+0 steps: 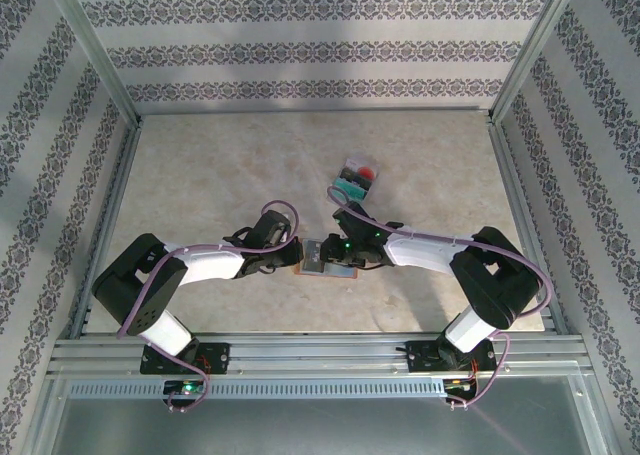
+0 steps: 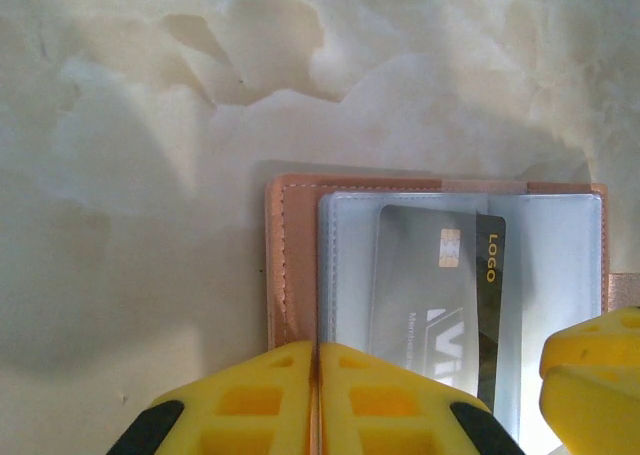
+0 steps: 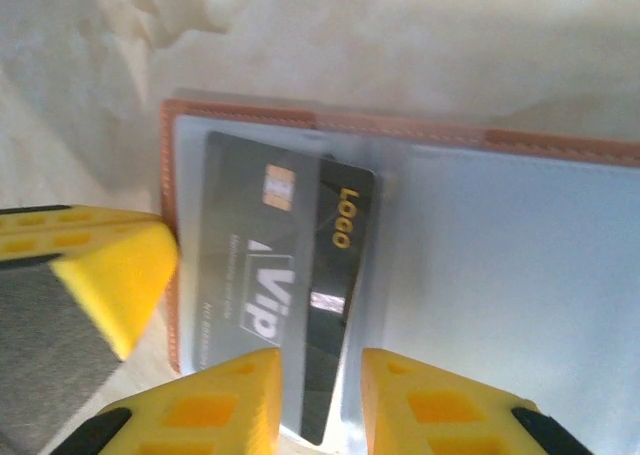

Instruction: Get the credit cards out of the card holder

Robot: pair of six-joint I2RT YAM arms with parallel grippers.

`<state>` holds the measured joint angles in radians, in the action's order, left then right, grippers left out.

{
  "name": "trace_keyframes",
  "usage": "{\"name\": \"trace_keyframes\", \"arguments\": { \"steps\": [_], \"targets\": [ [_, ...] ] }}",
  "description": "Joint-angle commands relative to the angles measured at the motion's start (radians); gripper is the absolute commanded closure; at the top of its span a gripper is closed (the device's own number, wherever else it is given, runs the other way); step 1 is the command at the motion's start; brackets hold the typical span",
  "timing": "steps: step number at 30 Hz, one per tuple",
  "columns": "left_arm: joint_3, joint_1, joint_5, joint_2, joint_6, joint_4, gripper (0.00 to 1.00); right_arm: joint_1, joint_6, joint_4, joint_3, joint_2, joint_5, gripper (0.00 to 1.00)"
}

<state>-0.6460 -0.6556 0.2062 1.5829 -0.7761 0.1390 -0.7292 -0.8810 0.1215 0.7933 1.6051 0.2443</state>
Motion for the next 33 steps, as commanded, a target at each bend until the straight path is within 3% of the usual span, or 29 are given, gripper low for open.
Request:
{"name": "trace_keyframes", "arguments": {
  "steps": [1, 8, 33],
  "targets": [
    [-0.009, -0.015, -0.016, -0.004, -0.007, -0.033, 0.88, -0.005, -0.028, -0.027, -0.018, 0.019, -0.018, 0.72],
    [-0.01, -0.015, -0.019, -0.007, -0.006, -0.039, 0.88, -0.009, -0.041, -0.091, -0.019, 0.074, 0.001, 0.73],
    [-0.014, -0.015, -0.018, -0.006, -0.007, -0.04, 0.88, -0.02, -0.028, -0.052, -0.004, 0.019, -0.03, 0.74]
  ]
}}
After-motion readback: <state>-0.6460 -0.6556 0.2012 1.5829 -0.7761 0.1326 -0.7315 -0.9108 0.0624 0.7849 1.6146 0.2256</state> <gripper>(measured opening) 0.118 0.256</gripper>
